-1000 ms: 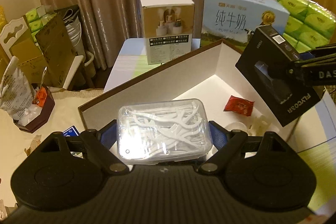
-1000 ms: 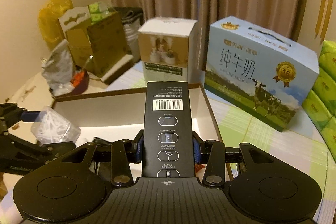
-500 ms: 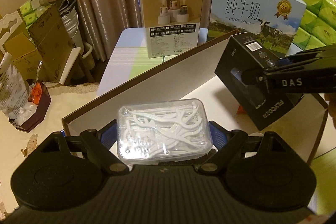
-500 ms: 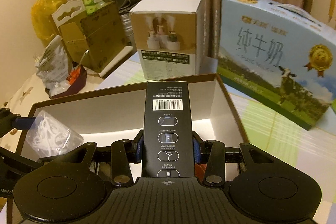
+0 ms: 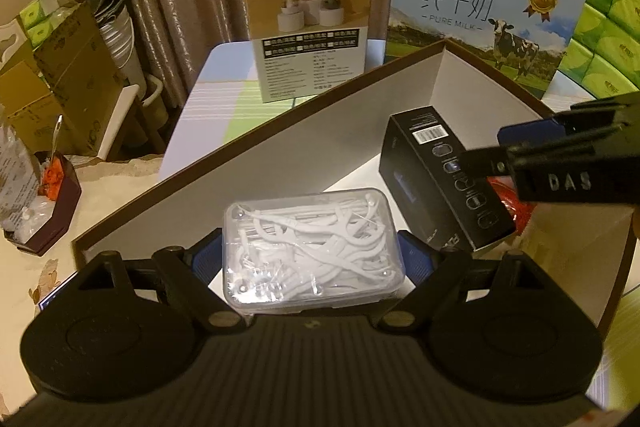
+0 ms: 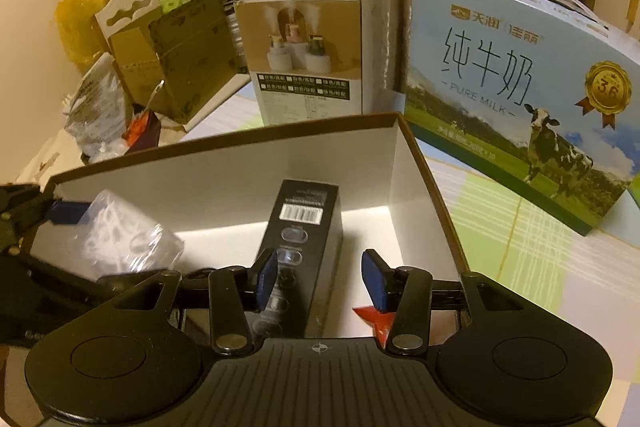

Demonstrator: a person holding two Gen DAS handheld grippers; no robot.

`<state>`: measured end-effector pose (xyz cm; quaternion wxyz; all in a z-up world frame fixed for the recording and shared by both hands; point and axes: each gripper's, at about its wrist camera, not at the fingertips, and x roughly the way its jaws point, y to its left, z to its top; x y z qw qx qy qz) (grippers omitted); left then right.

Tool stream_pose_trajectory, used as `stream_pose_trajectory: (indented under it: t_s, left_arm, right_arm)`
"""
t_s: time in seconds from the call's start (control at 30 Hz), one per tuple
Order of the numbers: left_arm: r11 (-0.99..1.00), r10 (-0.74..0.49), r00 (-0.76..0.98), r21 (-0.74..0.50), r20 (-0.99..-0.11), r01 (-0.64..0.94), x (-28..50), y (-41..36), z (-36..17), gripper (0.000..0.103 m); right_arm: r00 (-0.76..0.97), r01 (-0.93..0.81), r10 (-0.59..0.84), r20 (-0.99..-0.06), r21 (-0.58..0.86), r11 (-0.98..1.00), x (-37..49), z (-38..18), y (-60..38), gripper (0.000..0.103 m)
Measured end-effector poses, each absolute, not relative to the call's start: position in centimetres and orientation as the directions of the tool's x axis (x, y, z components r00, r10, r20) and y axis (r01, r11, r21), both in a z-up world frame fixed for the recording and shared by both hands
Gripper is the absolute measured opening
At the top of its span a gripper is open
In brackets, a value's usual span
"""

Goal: Organize objects
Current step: 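Lower floss case into box with left tool while right tool lowers black box in, then open both tools to release items and withdraw them from the box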

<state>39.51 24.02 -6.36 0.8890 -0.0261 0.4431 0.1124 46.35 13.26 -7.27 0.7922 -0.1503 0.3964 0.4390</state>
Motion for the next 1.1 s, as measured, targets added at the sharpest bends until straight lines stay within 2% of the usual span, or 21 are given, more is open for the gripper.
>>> stream_pose_trajectory:
  t_s: [0.1,0.2,0.47,0.73,1.1]
  left_arm:
    - [0.976,0.173,0.604,0.053,-0.778,-0.212,40.0,23.6,-6.3,0.085]
    - [0.977,0.173,0.617,0.056,-0.767,-0.204,40.5,23.4,-6.1,0.092]
    - [0.971,0.186,0.560,0.062,-0.807,-0.233,40.3,24.0,-6.2,0.093]
    - [0.966,0.192,0.547,0.058,-0.815,-0.252,38.5,24.2,-5.4,0.095]
    - [0.963,0.196,0.563,0.049,-0.803,-0.266,35.7,23.5,-3.3,0.096]
  right_arm:
    - [0.297,-0.812,0.572,-0.765,0.112,0.572,46.4,-7.3,12.8,0.050]
    - [0.288,-0.818,0.576,-0.765,0.116,0.564,46.2,-7.2,12.2,0.057]
    - [0.282,-0.837,0.595,-0.753,0.111,0.537,44.8,-6.3,11.3,0.076]
    - [0.282,-0.832,0.604,-0.745,0.124,0.541,43.7,-5.6,10.4,0.084]
    - [0.293,-0.809,0.634,-0.716,0.168,0.564,41.8,-4.0,7.9,0.087]
